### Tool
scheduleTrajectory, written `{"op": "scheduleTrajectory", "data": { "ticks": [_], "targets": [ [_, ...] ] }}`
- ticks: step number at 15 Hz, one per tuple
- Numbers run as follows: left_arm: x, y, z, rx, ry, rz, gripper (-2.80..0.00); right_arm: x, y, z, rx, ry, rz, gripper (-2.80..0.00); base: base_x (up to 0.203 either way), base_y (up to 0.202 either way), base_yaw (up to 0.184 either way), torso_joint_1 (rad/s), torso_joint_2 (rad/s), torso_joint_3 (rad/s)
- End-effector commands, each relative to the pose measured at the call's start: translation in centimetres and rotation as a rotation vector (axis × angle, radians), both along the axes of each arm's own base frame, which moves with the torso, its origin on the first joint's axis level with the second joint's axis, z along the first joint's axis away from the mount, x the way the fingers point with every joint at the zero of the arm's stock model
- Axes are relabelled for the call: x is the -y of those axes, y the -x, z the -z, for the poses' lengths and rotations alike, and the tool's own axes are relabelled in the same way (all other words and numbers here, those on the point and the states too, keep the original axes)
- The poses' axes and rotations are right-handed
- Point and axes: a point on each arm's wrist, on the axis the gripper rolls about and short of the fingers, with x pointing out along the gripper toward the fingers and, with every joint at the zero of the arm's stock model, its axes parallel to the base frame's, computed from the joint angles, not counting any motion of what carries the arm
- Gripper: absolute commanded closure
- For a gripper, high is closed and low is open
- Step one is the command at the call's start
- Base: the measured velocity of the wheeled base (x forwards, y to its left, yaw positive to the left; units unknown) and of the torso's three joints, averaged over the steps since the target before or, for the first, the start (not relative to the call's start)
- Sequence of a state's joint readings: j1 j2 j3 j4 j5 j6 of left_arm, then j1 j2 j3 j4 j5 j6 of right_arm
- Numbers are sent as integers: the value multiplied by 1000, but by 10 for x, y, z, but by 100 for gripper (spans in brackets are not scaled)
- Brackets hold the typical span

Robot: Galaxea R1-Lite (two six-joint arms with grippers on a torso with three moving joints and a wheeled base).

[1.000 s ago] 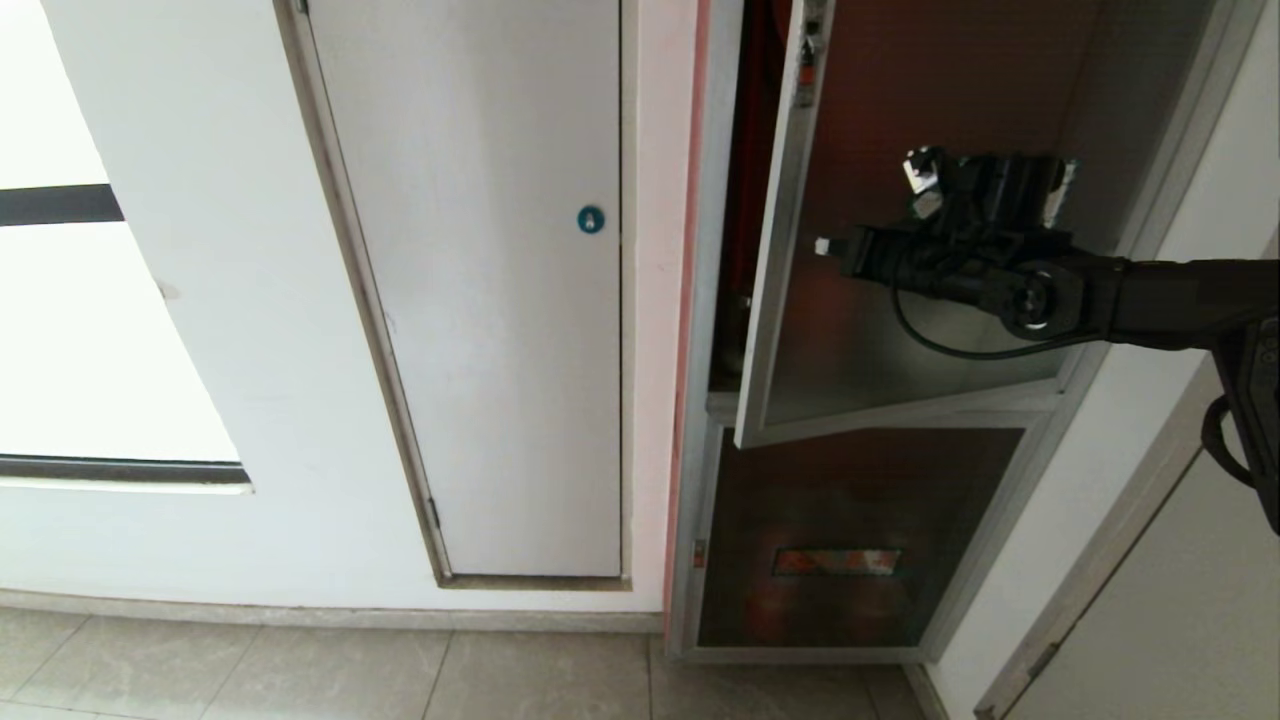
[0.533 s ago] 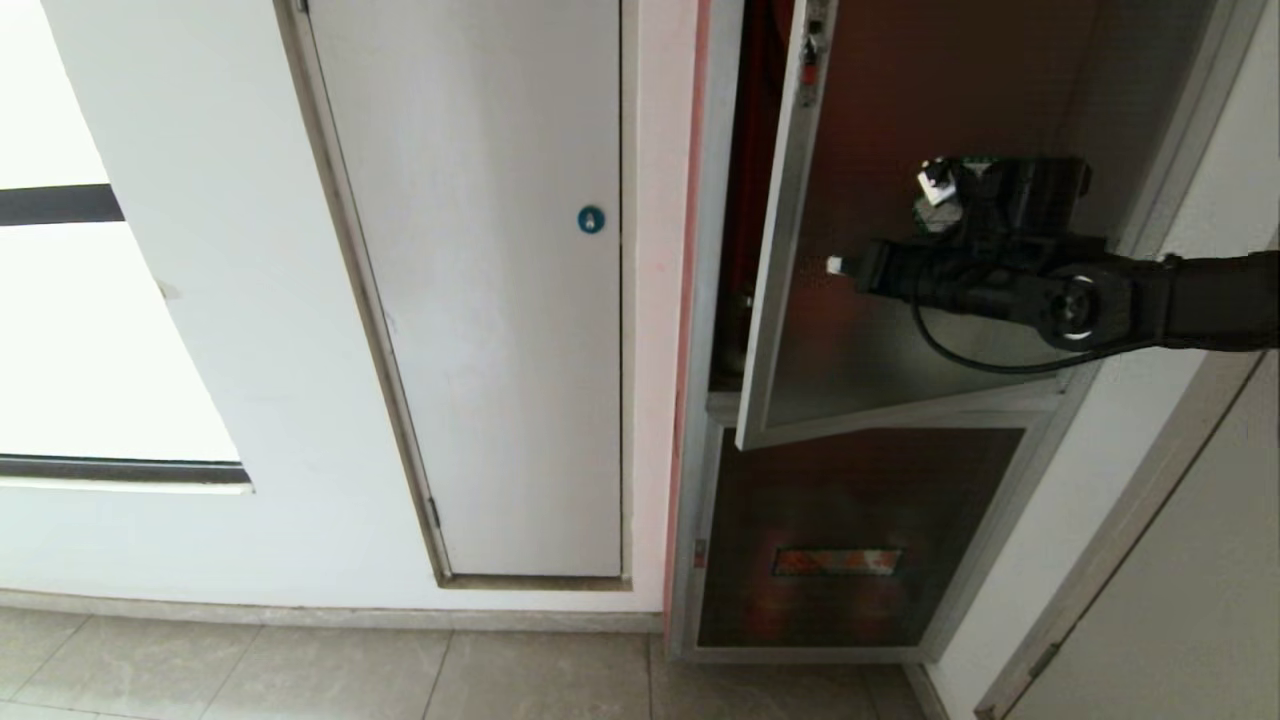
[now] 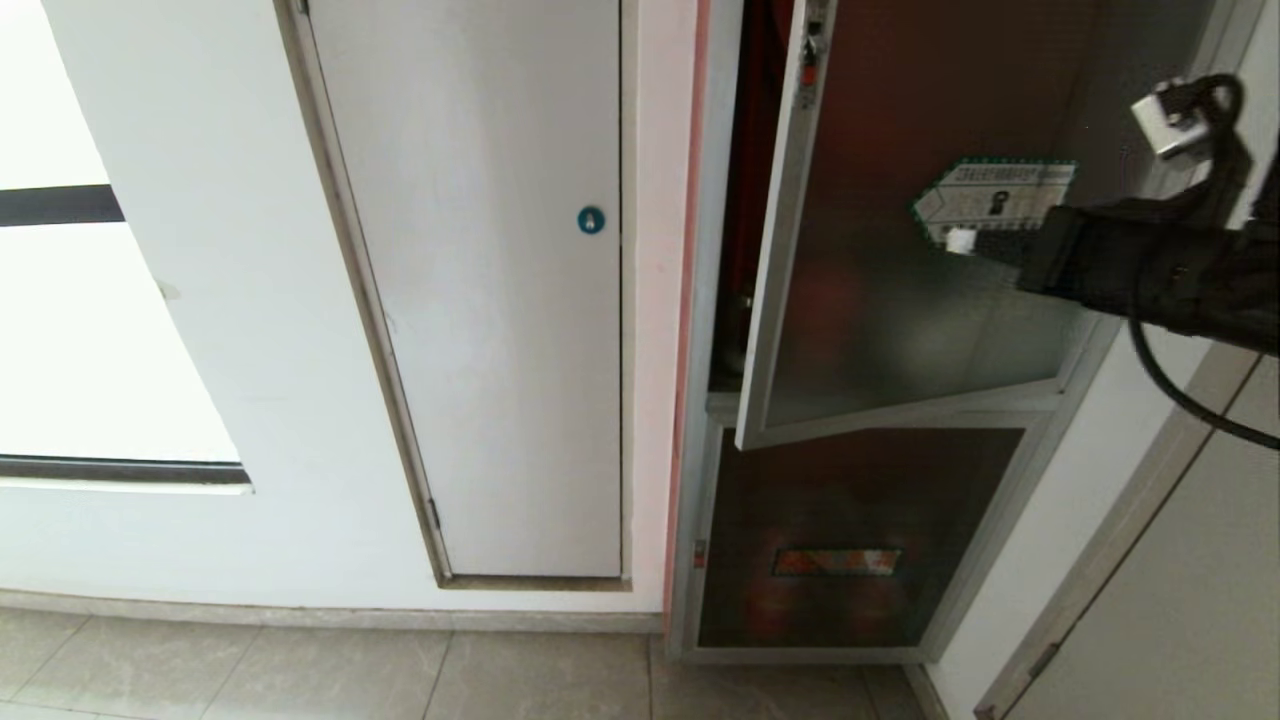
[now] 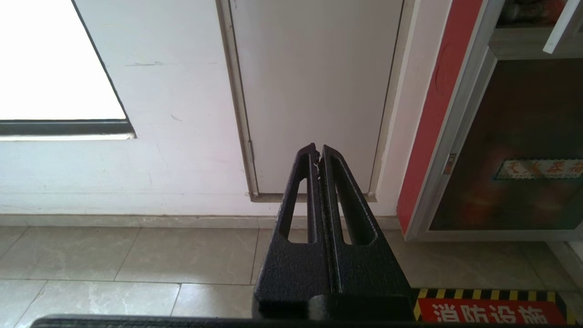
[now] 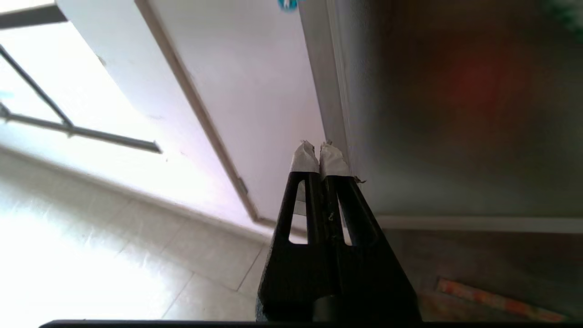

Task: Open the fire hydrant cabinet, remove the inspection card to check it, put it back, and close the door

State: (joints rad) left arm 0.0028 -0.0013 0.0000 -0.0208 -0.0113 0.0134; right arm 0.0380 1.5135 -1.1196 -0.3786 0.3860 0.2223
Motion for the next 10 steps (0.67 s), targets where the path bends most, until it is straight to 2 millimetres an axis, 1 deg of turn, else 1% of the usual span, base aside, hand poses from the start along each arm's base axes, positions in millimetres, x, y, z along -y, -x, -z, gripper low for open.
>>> {"op": "scheduleTrajectory", "data": {
  "ticks": [1,4,8,10],
  "targets": [
    [0,-1,2,-7,0,1,0,8,90,-28,157,-14,34,0,0,0,0,0,0,0],
    [0,-1,2,-7,0,0,0,11,164,-18,241,-28,61,0,0,0,0,0,0,0],
    [0,-1,2,-7,0,1,0,12,263,10,345,-37,90,0,0,0,0,0,0,0],
    [0,-1,2,-7,0,0,0,11,303,28,369,-39,97,0,0,0,0,0,0,0]
  ]
}}
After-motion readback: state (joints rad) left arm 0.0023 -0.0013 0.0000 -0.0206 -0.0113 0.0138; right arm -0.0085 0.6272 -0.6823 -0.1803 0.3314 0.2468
